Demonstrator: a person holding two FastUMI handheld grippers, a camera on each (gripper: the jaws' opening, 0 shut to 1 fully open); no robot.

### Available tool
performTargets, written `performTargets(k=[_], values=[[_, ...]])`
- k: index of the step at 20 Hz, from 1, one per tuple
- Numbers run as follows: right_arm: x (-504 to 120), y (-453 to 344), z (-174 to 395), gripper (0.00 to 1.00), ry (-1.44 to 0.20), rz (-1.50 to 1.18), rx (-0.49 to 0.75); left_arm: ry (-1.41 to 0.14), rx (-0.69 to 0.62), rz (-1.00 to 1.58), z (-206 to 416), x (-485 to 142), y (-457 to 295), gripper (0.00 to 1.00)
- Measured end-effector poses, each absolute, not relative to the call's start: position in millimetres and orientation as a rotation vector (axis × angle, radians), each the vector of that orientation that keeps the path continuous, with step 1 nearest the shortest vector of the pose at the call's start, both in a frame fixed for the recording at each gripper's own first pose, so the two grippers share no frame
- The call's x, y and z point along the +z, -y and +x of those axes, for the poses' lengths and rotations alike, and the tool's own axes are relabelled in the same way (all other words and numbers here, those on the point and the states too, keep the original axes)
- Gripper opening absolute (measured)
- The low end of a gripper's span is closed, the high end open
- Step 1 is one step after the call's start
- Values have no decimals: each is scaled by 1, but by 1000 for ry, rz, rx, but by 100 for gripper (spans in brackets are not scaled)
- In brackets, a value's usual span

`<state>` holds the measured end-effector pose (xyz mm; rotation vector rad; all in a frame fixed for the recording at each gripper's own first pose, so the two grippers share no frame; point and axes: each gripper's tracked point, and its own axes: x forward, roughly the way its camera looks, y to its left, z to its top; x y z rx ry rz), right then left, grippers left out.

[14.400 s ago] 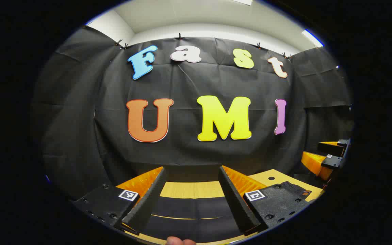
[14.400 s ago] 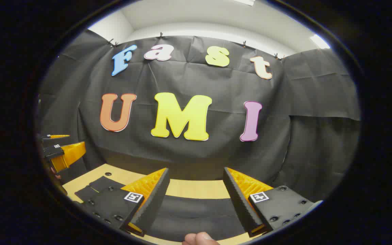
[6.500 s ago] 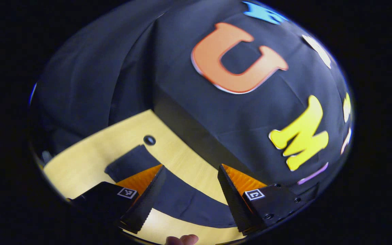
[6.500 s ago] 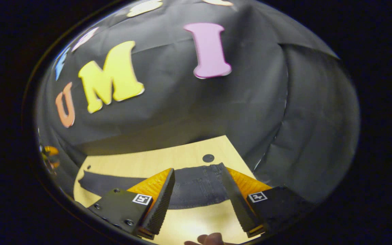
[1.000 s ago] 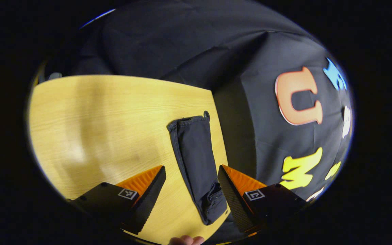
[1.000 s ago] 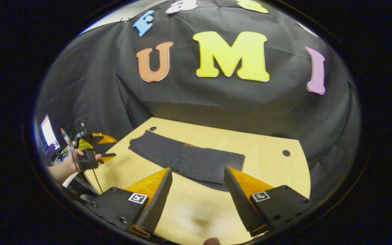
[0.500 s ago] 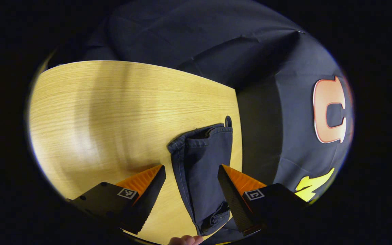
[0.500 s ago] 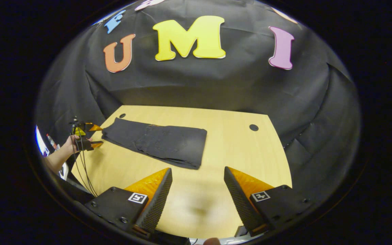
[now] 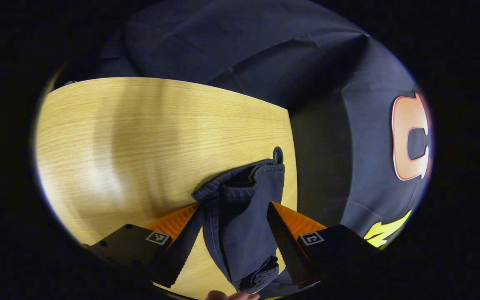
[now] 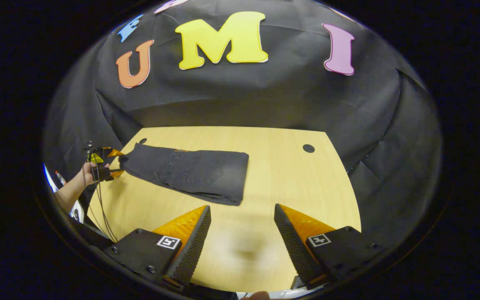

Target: Grasp the waist and the cuffs of the jeans and fold them to make the two legs overlap; first hold the waist and fold one-third of the jeans toward the cuffs, then hold the cuffs and fold the remaining one-third in the same direction to finish folding.

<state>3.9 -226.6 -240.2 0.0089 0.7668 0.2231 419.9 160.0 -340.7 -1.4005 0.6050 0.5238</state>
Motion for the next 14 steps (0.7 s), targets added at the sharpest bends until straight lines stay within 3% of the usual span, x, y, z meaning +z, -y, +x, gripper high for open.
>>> performTargets(k=[1, 3, 4, 6, 7, 8, 10, 11, 14], values=[[-243, 225, 5, 95, -776, 4, 221, -619, 543, -1400, 420, -347, -160, 95], [-245, 228, 5, 95, -787, 0, 210, -614, 546, -1423, 424, -352, -157, 59], [-244, 228, 4, 95, -790, 8, 205, -611, 545, -1428, 426, -352, -157, 62], [-242, 228, 4, 95, -792, 25, 195, -601, 536, -1441, 427, -354, -159, 55], [-243, 228, 2, 95, -795, 33, 192, -605, 537, -1446, 427, -357, -159, 43], [-244, 229, 1, 95, -798, 37, 188, -608, 539, -1453, 429, -359, -159, 49], [-243, 230, -4, 95, -792, 42, 180, -605, 545, -1469, 429, -364, -159, 35], [-242, 230, -9, 95, -792, 46, 178, -600, 543, -1473, 432, -362, -158, 21], [-237, 230, -23, 95, -780, 51, 182, -599, 508, -1437, 432, -349, -153, 11]])
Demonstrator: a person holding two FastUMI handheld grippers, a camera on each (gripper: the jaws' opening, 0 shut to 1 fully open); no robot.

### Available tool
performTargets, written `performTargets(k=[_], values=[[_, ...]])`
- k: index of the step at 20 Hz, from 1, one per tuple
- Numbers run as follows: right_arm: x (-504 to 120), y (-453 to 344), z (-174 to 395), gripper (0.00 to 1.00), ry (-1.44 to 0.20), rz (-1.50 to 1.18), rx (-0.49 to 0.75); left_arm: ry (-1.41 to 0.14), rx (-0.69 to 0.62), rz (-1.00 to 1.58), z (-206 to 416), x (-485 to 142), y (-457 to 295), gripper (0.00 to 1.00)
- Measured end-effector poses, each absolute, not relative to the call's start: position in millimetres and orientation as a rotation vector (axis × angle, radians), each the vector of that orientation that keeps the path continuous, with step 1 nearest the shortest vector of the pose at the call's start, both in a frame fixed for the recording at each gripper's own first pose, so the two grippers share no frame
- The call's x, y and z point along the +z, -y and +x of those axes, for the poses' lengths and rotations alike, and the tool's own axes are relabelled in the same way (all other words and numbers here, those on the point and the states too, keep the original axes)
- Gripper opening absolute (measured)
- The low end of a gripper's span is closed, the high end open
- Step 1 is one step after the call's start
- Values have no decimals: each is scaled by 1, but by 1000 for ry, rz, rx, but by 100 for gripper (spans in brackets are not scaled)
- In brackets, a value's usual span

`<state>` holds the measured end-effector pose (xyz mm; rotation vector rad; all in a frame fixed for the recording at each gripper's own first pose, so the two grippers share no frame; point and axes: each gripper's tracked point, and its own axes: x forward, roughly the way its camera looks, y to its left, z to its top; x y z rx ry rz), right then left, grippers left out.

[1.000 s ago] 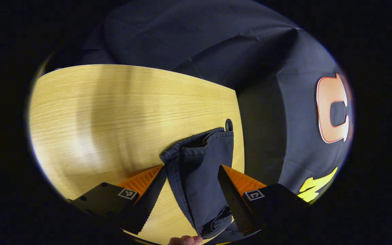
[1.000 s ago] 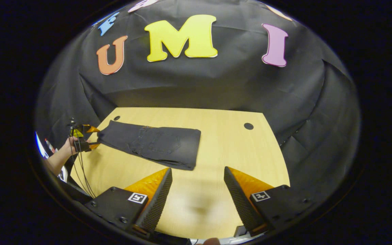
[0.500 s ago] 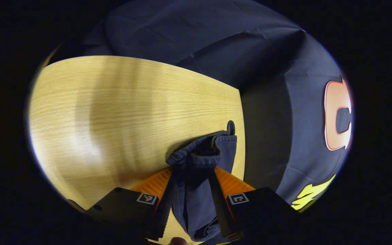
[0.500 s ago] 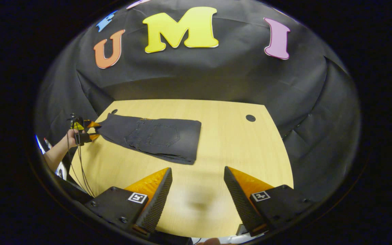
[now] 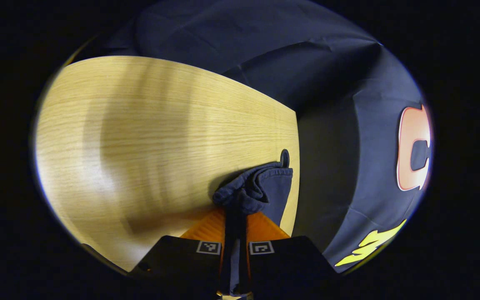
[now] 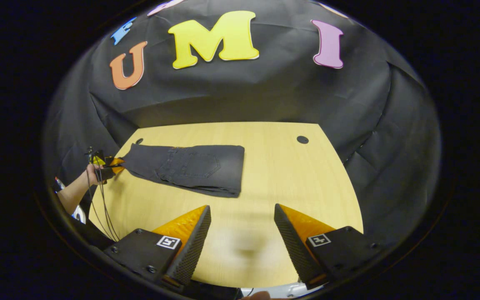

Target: Grasp the waist and the cuffs of the jeans and fold them to make the two legs overlap; first hold the waist and fold one-third of the jeans toward the cuffs, then hold the cuffs and fold the remaining one-third in the same direction to finish folding.

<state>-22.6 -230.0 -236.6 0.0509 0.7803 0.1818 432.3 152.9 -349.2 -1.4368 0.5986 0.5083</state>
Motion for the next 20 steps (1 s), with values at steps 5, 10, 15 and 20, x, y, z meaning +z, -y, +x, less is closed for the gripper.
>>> performTargets(k=[5, 10, 15, 20], values=[[-226, 228, -41, 100, -745, 91, 192, -538, 381, -1303, 449, -291, -138, 8], [-211, 236, -56, 100, -693, 127, 176, -493, 261, -1124, 463, -220, -90, 8], [-205, 258, -83, 95, -657, 167, 131, -448, 116, -1017, 460, -151, -18, 8], [-205, 288, -107, 95, -642, 229, 52, -442, 16, -931, 462, -118, 72, 8]])
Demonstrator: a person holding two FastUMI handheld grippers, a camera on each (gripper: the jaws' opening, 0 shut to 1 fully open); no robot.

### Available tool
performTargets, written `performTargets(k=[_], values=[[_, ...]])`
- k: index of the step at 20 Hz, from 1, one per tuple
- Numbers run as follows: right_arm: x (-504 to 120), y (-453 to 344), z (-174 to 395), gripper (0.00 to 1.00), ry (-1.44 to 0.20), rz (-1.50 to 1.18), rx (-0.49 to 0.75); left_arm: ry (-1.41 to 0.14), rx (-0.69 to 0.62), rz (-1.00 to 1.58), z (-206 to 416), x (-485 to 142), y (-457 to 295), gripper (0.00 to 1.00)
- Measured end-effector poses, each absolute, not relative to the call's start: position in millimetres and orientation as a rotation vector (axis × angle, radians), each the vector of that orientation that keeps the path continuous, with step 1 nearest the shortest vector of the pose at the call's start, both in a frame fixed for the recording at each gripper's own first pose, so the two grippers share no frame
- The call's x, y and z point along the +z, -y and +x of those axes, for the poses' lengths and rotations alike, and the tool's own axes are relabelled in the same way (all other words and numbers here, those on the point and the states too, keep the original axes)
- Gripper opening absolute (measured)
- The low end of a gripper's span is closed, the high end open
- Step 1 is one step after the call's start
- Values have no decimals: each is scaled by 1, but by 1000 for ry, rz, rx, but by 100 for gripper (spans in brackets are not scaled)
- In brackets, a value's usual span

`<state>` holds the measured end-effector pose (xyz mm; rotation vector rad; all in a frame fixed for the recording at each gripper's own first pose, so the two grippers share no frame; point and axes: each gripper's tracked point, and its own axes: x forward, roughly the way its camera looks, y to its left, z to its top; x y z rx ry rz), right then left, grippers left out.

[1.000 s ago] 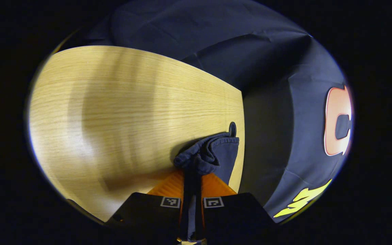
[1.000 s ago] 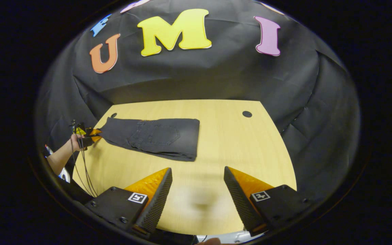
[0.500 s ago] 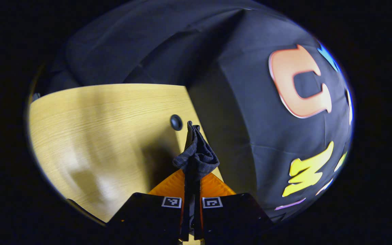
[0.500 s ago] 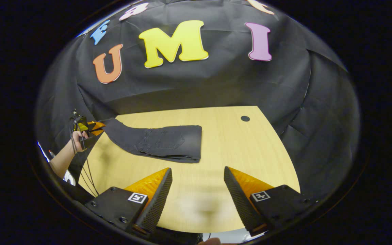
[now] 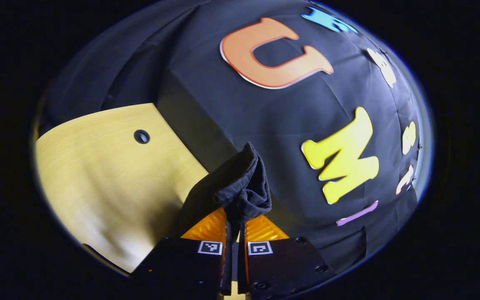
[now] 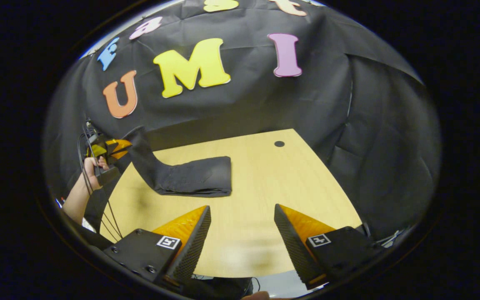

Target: Grasp the waist and the cuffs of the jeans and fold them to make the two legs overlap; first hold the waist and fold one-third of the jeans toward the cuffs, then hold the cuffs and fold the remaining one-third in the same direction to finish folding.

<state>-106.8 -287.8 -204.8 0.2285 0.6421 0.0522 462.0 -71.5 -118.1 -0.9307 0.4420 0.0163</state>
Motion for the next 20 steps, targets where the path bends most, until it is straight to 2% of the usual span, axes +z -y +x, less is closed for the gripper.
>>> performTargets(k=[1, 7, 10, 11, 20], values=[[-206, 293, -110, 89, -637, 245, 32, -449, -4, -924, 461, -117, 92, 8], [-214, 329, -137, 88, -648, 270, -41, -541, -128, -853, 458, -143, 193, 8], [-215, 349, -140, 89, -653, 281, -85, -596, -165, -805, 452, -168, 232, 8], [-218, 354, -141, 95, -656, 284, -99, -617, -174, -777, 447, -178, 243, 8], [-236, 382, -144, 95, -707, 286, -157, -808, -129, -705, 442, -263, 312, 8]])
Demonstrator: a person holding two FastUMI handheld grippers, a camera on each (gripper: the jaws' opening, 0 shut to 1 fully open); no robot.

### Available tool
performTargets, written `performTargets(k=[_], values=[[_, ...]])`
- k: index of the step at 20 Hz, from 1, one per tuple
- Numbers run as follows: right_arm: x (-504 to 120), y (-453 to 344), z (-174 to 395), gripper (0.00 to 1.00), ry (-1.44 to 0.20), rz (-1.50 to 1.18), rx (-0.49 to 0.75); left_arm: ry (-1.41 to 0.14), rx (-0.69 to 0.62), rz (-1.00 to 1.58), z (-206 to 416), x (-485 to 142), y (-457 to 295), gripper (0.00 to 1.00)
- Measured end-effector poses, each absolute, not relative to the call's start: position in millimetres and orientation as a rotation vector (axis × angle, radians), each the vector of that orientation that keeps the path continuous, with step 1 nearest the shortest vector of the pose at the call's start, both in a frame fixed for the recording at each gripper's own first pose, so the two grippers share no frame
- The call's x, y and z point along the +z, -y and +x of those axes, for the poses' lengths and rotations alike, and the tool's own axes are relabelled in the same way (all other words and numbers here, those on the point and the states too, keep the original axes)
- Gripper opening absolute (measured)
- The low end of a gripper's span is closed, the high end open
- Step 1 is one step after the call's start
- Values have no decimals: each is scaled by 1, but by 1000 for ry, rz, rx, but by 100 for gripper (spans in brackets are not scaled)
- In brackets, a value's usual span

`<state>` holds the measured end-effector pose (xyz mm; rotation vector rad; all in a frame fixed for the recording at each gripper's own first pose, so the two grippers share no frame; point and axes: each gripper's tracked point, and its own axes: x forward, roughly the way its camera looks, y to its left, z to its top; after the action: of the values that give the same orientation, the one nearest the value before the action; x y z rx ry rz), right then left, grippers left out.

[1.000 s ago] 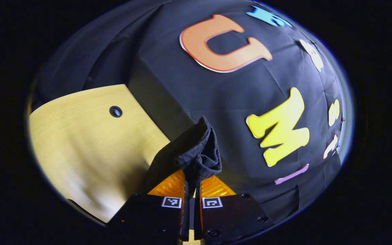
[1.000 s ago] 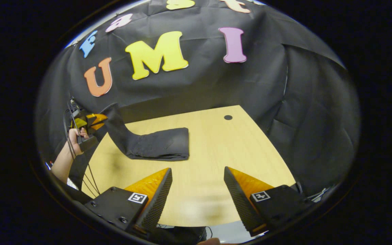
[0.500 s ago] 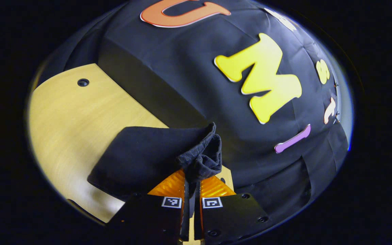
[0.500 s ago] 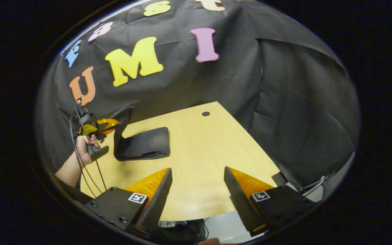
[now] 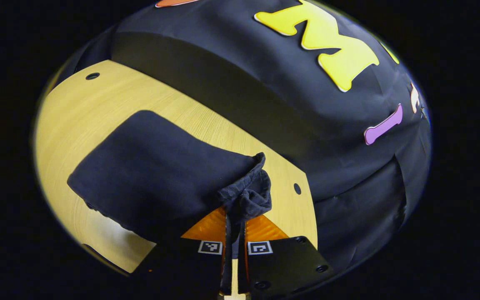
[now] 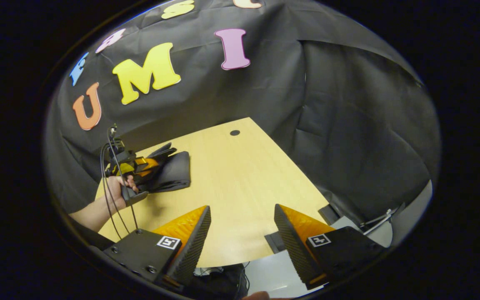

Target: Grasp the waist and the cuffs of the jeans and fold them to make the two legs overlap; first hold the waist and fold one-third of the jeans toward the cuffs, then hold the cuffs and fold the remaining one-third in the same direction to finish folding.

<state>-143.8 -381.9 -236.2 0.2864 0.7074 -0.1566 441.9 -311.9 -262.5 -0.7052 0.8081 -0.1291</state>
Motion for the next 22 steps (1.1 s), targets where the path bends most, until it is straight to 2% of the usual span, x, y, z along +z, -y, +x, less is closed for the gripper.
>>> performTargets(k=[2, 4, 5, 7, 8, 9, 12, 15, 16, 18, 22], values=[[-240, 383, -141, 95, -714, 303, -154, -838, -117, -745, 439, -278, 316, 10], [-244, 383, -137, 95, -719, 311, -148, -854, -103, -794, 437, -284, 316, 16], [-245, 383, -135, 95, -721, 310, -145, -857, -105, -807, 436, -285, 317, 23], [-247, 382, -131, 95, -723, 314, -136, -863, -107, -798, 437, -286, 319, 49], [-247, 382, -130, 95, -723, 318, -132, -863, -103, -781, 436, -285, 319, 35], [-247, 381, -128, 95, -719, 324, -127, -863, -100, -763, 435, -283, 319, 45], [-245, 376, -125, 95, -713, 329, -114, -847, -115, -705, 435, -274, 324, 48], [-245, 373, -124, 95, -705, 331, -111, -839, -147, -675, 431, -264, 332, 70], [-244, 374, -125, 95, -700, 337, -114, -837, -147, -668, 430, -261, 332, 86], [-243, 375, -127, 95, -685, 294, -127, -824, -153, -680, 426, -252, 333, 86], [-215, 349, -115, 96, -610, 215, -66, -778, -229, -627, 407, -206, 332, 86]])
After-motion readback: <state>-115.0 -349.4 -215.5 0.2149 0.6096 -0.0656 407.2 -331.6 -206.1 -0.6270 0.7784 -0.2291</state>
